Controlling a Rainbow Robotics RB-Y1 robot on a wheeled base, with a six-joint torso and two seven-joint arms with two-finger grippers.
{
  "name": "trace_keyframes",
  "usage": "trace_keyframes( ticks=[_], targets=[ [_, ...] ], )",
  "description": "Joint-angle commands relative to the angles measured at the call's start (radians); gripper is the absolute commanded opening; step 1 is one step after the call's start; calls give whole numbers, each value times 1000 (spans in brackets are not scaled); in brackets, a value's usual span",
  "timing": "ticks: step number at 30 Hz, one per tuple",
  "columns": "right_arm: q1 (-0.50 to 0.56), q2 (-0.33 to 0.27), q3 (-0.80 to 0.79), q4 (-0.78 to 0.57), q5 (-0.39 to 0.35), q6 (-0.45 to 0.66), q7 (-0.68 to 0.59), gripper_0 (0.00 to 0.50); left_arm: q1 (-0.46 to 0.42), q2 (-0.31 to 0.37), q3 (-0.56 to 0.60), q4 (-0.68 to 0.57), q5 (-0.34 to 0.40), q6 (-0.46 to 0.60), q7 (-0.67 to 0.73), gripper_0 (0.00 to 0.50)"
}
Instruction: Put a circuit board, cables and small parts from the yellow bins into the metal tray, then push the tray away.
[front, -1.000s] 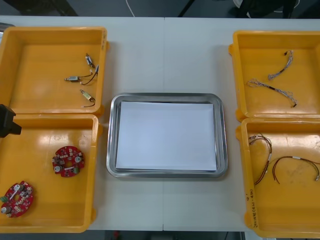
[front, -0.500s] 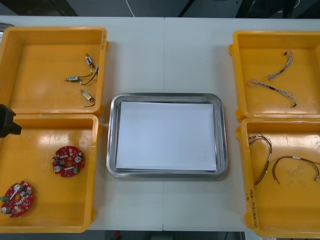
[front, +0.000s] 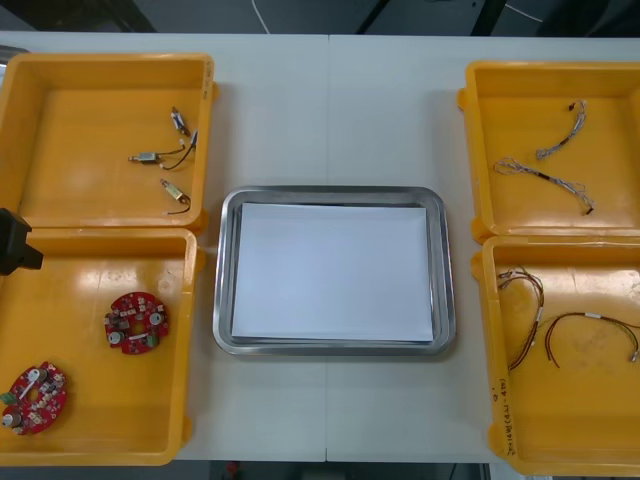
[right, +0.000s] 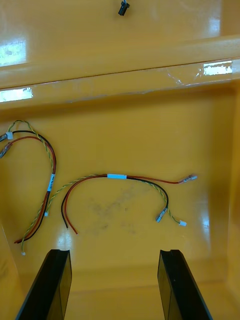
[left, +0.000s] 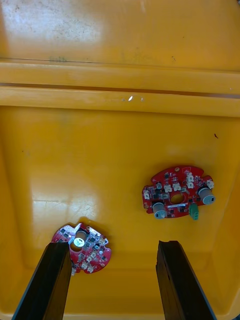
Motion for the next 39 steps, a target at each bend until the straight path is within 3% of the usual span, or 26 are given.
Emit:
trace_keyframes(
  ticks=[1,39],
  targets=[
    [-8,-8,10,-29,-6,3,-17,500,16,-10,32,-26,-9,6,-88,500],
    [-8,-8,10,-29,-6,3,-17,500,16,-10,32,-26,-9,6,-88,500]
  ],
)
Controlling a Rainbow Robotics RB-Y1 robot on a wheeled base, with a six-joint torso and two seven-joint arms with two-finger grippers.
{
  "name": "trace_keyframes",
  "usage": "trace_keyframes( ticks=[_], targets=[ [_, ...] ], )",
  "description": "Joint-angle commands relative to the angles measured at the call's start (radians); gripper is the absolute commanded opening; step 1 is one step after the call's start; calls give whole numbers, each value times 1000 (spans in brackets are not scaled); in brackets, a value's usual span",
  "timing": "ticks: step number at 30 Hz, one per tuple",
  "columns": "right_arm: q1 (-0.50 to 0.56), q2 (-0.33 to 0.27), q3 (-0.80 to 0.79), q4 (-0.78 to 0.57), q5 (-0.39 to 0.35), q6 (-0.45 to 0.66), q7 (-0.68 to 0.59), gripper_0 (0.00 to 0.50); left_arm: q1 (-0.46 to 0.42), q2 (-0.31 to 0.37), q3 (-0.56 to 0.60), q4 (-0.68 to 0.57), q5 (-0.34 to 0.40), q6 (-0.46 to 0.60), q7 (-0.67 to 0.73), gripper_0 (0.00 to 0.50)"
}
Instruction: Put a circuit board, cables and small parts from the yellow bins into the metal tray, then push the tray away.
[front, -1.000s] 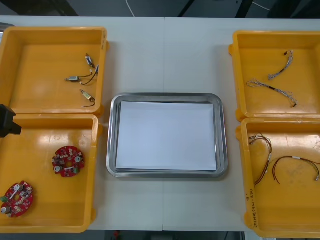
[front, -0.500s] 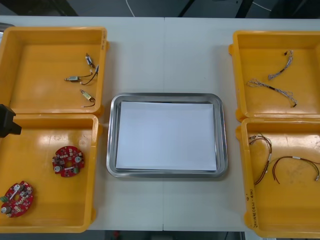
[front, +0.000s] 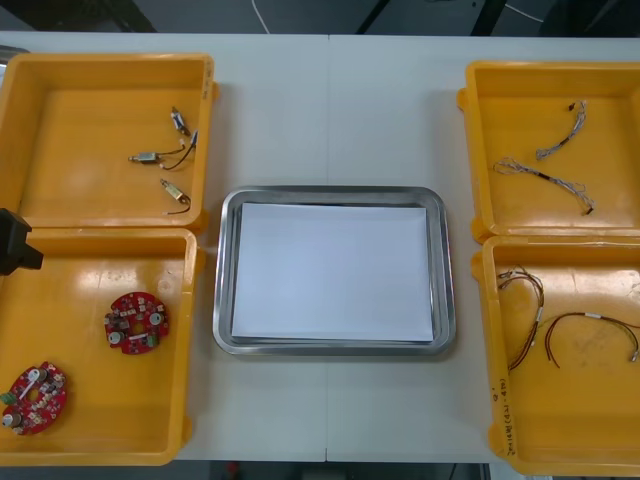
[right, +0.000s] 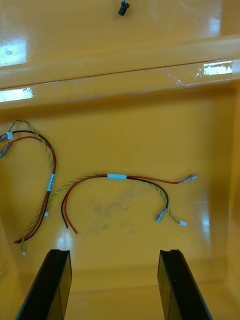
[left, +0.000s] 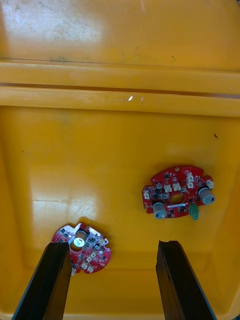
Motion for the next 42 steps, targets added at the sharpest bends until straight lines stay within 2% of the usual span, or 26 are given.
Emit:
trace_keyframes(
  ticks=[1,32,33,42],
  targets=[
    [-8,-8,10,-29,-6,3,-17,500,16,-10,32,-26,-9,6,-88,500],
    [-8,-8,10,-29,-6,3,-17,500,16,-10,32,-26,-9,6,-88,500],
    [-8,-8,10,-29,-6,3,-17,500,44,-19,13,-13,-7,6,-89,500],
    [-8,-8,10,-29,-6,3,-17,500,45,-7,13,-16,-6,6,-106,500]
  ],
)
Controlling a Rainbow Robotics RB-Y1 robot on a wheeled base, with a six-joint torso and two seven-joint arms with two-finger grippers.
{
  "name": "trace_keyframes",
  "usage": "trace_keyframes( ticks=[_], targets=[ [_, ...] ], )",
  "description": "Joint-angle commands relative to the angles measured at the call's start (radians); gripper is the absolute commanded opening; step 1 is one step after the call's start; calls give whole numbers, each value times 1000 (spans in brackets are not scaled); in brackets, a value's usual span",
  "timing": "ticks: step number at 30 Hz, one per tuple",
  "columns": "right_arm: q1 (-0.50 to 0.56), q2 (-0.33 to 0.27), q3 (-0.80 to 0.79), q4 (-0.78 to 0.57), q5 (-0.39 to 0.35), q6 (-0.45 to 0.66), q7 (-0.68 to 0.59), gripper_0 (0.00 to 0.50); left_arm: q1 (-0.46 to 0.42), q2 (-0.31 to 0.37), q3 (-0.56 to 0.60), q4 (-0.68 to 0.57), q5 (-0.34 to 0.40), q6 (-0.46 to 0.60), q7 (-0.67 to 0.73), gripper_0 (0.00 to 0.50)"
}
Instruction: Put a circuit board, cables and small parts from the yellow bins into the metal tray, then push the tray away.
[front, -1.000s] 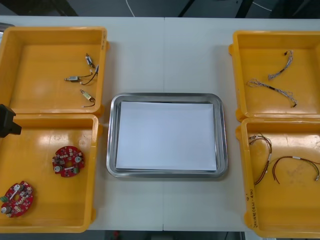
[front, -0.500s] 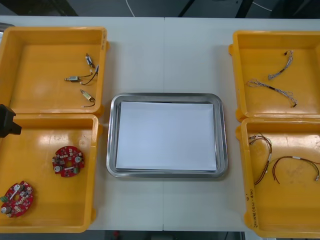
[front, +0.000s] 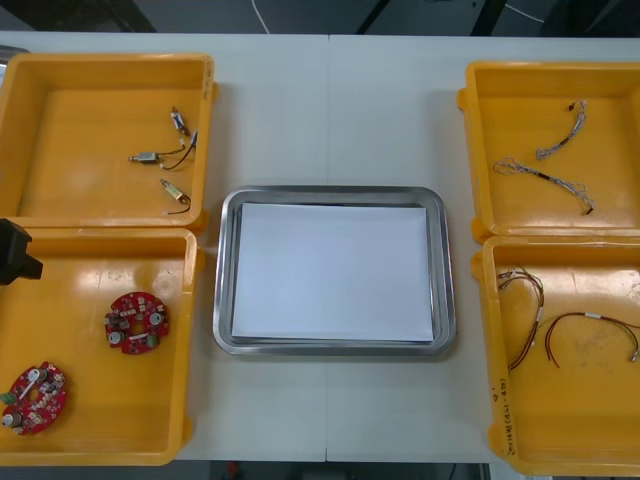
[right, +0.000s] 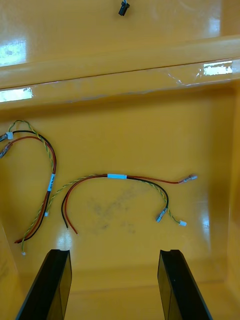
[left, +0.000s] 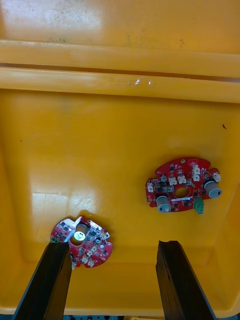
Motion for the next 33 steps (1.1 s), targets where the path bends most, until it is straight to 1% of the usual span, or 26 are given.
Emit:
trace_keyframes(
  ticks=[1,6,12,15,17,21,27,33],
  targets=[
    [-26,-27,-4,-32,-6,3,-18,500,19,-3,14,-17,-6,6,-111,500],
    [-28,-36,-4,-39,-12,3,-26,500,42,-3,18,-20,-7,6,-129,500],
    [-19,-21,-6,-42,-14,3,-52,500,82,3,20,-38,-22,6,-154,500],
    [-19,-8,-7,-42,-15,3,-115,500,104,4,26,-49,-24,-12,-164,500],
    [-19,-2,-3,-42,-17,3,-167,500,133,6,32,-60,-22,-41,-174,500],
    [-19,10,7,-45,-15,3,-224,500,182,10,40,-72,-27,-110,-187,500],
    [-19,61,19,-45,9,3,-324,500,275,17,50,-80,-27,-239,-221,500],
    [-19,94,30,-45,35,3,-403,500,351,29,53,-81,-27,-331,-247,500]
  ],
)
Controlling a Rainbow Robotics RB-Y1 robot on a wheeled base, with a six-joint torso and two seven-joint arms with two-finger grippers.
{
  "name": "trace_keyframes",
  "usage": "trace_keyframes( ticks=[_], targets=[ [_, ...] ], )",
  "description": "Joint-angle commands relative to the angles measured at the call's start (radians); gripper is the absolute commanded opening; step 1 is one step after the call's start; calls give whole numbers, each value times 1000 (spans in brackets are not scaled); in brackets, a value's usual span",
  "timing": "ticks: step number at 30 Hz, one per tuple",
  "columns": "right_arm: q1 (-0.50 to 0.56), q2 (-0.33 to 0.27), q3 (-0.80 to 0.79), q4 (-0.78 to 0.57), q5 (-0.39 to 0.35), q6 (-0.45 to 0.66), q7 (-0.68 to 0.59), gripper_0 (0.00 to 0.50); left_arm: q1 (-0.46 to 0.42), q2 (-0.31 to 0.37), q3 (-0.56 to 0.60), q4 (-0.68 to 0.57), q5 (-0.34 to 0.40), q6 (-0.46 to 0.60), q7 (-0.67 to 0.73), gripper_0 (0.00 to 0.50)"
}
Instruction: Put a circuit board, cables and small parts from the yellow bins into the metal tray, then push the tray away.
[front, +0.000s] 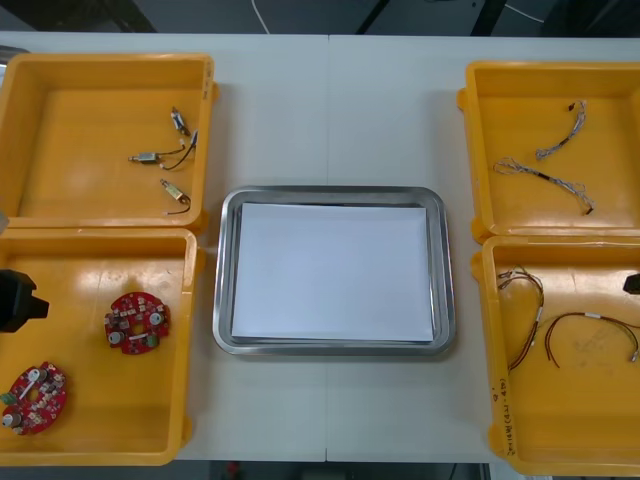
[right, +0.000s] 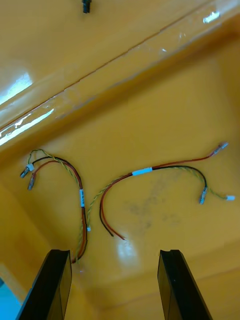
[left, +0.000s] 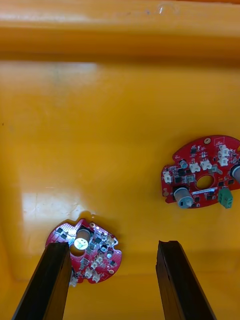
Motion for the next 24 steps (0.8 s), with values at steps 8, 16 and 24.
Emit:
trace_keyframes(
  ticks=[8,16,24],
  targets=[
    [2,72,49,-4,75,3,-176,500,208,52,36,-31,-10,-211,-215,500],
    [2,79,139,37,193,-56,-276,500,278,59,36,-23,-12,-270,-238,500],
    [-2,102,173,120,264,-158,-331,500,307,67,30,26,-3,-322,-277,500]
  ],
)
